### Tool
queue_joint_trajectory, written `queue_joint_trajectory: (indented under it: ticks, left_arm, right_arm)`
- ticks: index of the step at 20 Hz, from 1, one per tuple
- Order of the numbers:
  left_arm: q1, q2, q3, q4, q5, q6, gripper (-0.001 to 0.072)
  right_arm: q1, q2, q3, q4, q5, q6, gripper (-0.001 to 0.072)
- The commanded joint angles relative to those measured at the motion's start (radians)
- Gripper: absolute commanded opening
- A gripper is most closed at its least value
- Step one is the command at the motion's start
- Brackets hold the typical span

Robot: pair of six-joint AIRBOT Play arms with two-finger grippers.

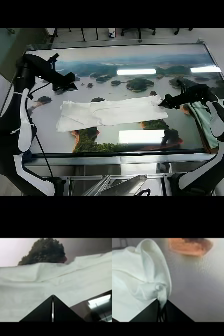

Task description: Fold the shirts.

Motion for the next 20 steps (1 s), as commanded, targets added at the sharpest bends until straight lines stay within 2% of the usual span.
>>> queue_joint_trajectory:
  ticks: [1,7,10,15,20]
  left_arm:
    - [-0.141,-0.045,-0.007,0.0,-0.074,0.0,0.0014]
    - [-0.5,-0.272,-0.006,-0.003,-0.365,-0.001,0.0014]
    - [-0.592,-0.387,0.058,-0.082,-0.398,-0.012,0.0014]
    - [-0.626,-0.457,0.113,-0.249,-0.418,-0.021,0.0014]
    - [-0.521,-0.28,0.104,-0.324,-0.331,-0.006,0.0014]
  right_arm:
    - [0.002,0.084,0.04,0.025,-0.047,-0.01,0.0018]
    - [0.011,0.38,0.084,0.04,-0.192,0.042,0.0018]
    - [0.012,0.517,0.088,0.04,-0.211,0.062,0.0019]
    - [0.011,0.599,0.087,0.036,-0.264,0.062,0.0019]
    - [0.016,0.586,0.086,0.03,-0.284,0.089,0.0019]
